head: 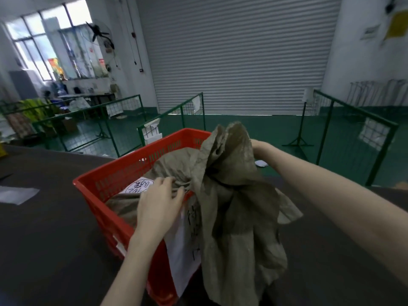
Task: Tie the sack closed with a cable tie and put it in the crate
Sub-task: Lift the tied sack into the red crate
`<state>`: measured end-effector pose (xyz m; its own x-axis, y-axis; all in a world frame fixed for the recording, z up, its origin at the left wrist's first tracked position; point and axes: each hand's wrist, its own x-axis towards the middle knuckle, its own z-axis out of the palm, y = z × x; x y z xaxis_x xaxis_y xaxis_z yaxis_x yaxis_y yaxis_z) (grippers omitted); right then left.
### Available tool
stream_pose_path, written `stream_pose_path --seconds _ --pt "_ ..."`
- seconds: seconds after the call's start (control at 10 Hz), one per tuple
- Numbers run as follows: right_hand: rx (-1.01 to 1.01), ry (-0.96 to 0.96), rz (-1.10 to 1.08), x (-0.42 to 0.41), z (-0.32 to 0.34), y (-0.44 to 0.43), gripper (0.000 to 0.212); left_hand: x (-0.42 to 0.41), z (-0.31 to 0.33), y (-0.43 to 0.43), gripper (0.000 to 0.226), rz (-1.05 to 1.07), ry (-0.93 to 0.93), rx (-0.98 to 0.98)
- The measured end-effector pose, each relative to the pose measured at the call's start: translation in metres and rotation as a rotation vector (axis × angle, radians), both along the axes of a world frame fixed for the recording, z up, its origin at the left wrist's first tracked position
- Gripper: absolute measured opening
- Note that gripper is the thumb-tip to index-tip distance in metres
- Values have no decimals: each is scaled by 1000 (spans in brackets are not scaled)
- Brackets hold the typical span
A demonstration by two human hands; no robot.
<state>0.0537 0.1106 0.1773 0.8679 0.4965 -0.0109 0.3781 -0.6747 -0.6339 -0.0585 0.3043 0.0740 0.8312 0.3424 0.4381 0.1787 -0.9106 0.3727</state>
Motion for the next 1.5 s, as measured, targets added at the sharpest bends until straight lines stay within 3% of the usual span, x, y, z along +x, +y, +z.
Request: stream_pose_path --seconds 0.1,0.2,0.3,0.4,0.5,0.6,0.7,0.9,1.0,1.1,1.2,1.3,1.4,1.5 --pt "246 84 98 -1 -23 -7 37 12 0 -25 58 -154 -63 -125" --pt "282 201 -13 8 -56 -21 37 23 -6 -47 78 -269 37 -1" --pt "309 212 -87 16 -95 -42 26 29 -22 -63 84 -380 239 254" --pt "502 454 -153 20 -114 -54 31 37 -40 -65 96 -395 361 485" --pt "623 549 -79 19 -110 -58 23 45 -57 -63 113 -348 354 632" --pt "700 655 -47 25 -110 -58 34 53 -71 -66 112 -301 272 670" --pt "732 635 -47 23 -111 -54 34 62 -78 -74 58 -270 78 708" --pt "568 441 -48 26 -107 -48 21 83 -58 -74 41 -299 -56 756" --pt "603 420 -39 32 -105 -49 27 95 -31 -71 31 -371 -84 767" --pt "615 337 -5 31 -96 -52 28 100 -2 -69 35 -389 -15 659" --pt "589 192 85 28 -88 -53 71 105 21 -60 40 -290 125 424" --pt "381 -173 169 23 -85 -48 91 115 36 -42 49 -219 64 252" --pt "46 -419 192 20 -89 -39 83 131 40 -24 45 -107 140 219" --pt "-190 -429 210 20 -95 -27 71 142 35 -10 36 2 293 219"
